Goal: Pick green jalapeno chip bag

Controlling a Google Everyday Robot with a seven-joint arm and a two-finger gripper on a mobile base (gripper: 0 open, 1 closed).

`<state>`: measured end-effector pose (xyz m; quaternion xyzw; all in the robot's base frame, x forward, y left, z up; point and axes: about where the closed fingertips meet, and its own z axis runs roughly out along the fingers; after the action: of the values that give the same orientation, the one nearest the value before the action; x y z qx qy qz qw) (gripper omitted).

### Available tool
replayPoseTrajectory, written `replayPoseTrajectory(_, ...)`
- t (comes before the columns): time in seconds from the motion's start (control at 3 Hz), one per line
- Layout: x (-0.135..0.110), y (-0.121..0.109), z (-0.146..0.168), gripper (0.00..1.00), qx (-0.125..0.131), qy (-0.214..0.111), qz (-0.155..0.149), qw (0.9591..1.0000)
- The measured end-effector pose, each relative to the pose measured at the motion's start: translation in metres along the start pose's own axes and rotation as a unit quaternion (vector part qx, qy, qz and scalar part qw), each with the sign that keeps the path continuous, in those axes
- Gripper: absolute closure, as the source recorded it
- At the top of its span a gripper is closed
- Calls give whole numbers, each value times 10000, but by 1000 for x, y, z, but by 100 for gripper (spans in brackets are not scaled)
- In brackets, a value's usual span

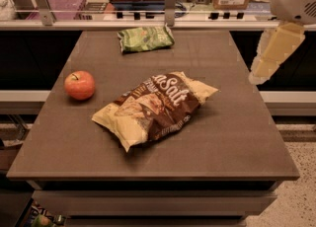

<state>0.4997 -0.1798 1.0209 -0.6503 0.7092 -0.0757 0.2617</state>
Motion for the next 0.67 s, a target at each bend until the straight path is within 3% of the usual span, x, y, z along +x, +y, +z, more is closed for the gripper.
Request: replayPoseTrajectory(0.67,-59,-41,31,0,428,-382,-373,9977)
